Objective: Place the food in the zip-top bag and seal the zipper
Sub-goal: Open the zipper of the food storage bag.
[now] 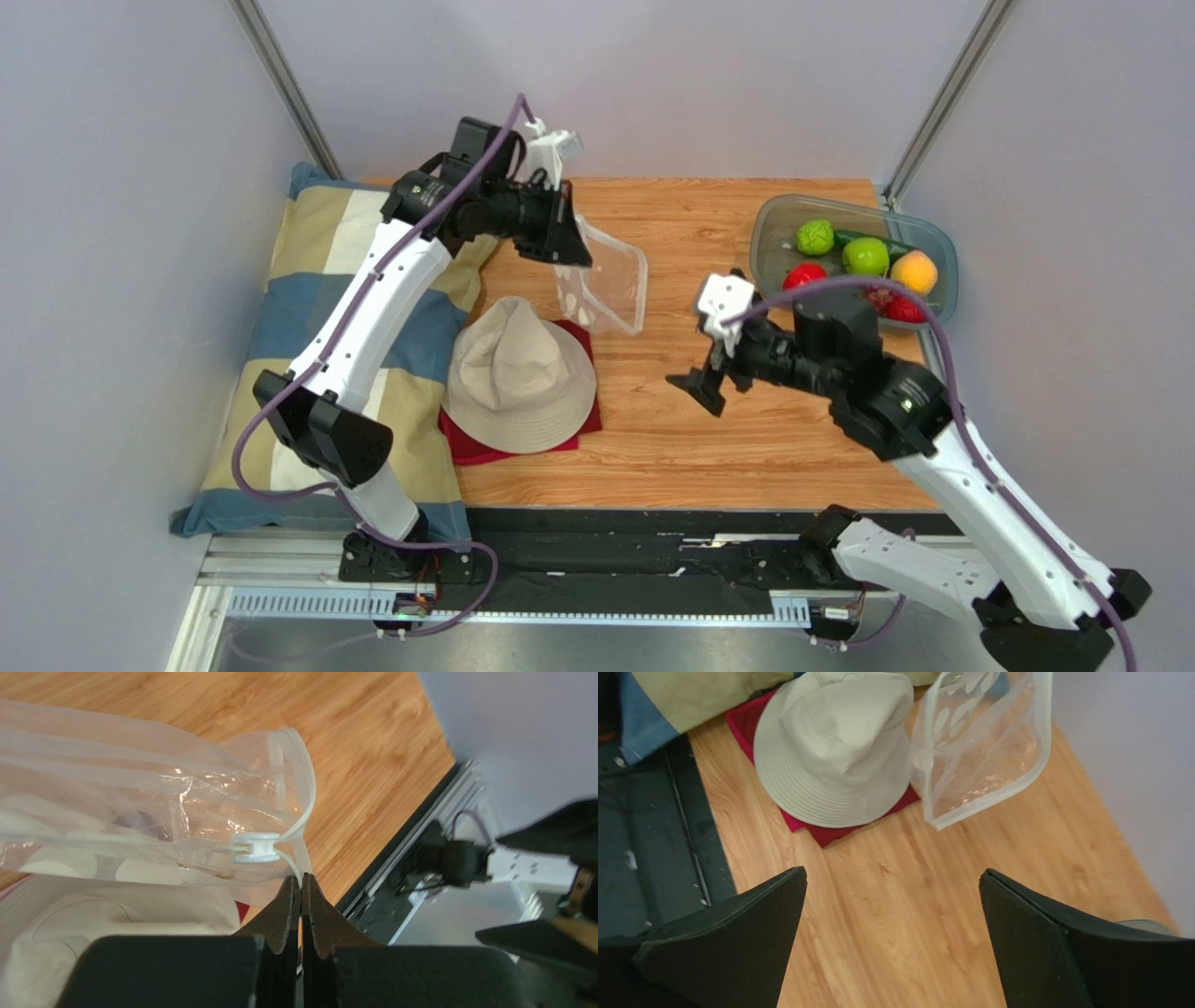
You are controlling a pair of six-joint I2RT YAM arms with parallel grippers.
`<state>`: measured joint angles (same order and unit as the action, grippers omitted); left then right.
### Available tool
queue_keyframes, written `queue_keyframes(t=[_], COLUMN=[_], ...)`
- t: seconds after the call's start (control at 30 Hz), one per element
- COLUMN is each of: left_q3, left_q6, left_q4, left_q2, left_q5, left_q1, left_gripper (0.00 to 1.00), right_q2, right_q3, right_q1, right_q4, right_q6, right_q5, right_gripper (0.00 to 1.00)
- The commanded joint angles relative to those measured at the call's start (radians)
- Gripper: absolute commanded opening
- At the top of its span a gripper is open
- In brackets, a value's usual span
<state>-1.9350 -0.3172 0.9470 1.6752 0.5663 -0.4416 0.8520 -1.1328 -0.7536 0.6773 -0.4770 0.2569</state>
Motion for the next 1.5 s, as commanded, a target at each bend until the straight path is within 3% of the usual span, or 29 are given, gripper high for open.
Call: queue_keyframes(t=[0.0, 0.1, 0.33, 0.67, 0.7, 0.8, 0.83, 0.87, 0.97, 1.03, 1.07, 1.13, 1.17, 1.2, 1.33, 1.47], left_q3=[-0.047, -0.024, -0.058, -0.137, -0.134, -0.128, -0.124, -0.116, -0.017, 0.102, 0.132, 0.203, 0.220, 0.256, 0.324, 0.315], left_q6=[0.337, 0.349, 0.322, 0.365, 0.371, 0.371, 0.369, 0.347, 0.279, 0.236, 0.206, 0.184, 0.169, 0.159, 0.132, 0.217], left_q4=[0.249, 0.242, 0.239, 0.291, 0.297, 0.297, 0.289, 0.279, 0.144, -0.012, -0.054, -0.141, -0.160, -0.195, -0.234, -0.212], left_q2=[0.027, 0.006, 0.037, 0.115, 0.118, 0.115, 0.112, 0.091, -0.010, -0.116, -0.149, -0.230, -0.251, -0.274, -0.348, -0.328], left_q5=[0.004, 0.026, 0.104, 0.205, 0.216, 0.210, 0.204, 0.192, 0.145, 0.091, 0.058, -0.055, -0.089, -0.132, -0.206, -0.395], left_q1=[-0.039, -0.040, -0.042, -0.078, -0.078, -0.078, -0.077, -0.077, -0.059, -0.054, -0.054, -0.054, -0.055, -0.055, -0.091, -0.196], left_gripper=[0.00, 0.00, 0.00, 0.00, 0.00, 0.00, 0.00, 0.00, 0.02, 0.14, 0.38, 0.63, 0.89, 0.99, 0.99, 0.99], right_q2=[0.178, 0.299, 0.341, 0.426, 0.438, 0.455, 0.453, 0.449, 0.412, 0.372, 0.363, 0.345, 0.343, 0.341, 0.344, 0.389], right_q3=[-0.140, -0.211, -0.144, -0.107, -0.107, -0.111, -0.110, -0.107, -0.084, -0.049, -0.041, -0.032, -0.032, -0.033, -0.018, -0.012], right_q1=[0.192, 0.321, 0.309, 0.237, 0.237, 0.237, 0.238, 0.238, 0.237, 0.237, 0.237, 0.237, 0.238, 0.237, 0.238, 0.238], right_q4=[0.051, 0.070, -0.022, -0.131, -0.137, -0.136, -0.134, -0.136, -0.157, -0.203, -0.232, -0.252, -0.262, -0.266, -0.315, -0.387], right_q6=[0.285, 0.313, 0.350, 0.305, 0.302, 0.307, 0.316, 0.340, 0.411, 0.466, 0.501, 0.599, 0.636, 0.691, 0.840, 0.942], right_q5=[0.308, 0.459, 0.530, 0.256, 0.225, 0.225, 0.226, 0.231, 0.254, 0.266, 0.269, 0.274, 0.274, 0.278, 0.303, 0.347], right_gripper=[0.98, 0.93, 0.84, 0.75, 0.71, 0.28, 0.08, 0.00, 0.00, 0.00, 0.00, 0.00, 0.00, 0.00, 0.00, 0.00])
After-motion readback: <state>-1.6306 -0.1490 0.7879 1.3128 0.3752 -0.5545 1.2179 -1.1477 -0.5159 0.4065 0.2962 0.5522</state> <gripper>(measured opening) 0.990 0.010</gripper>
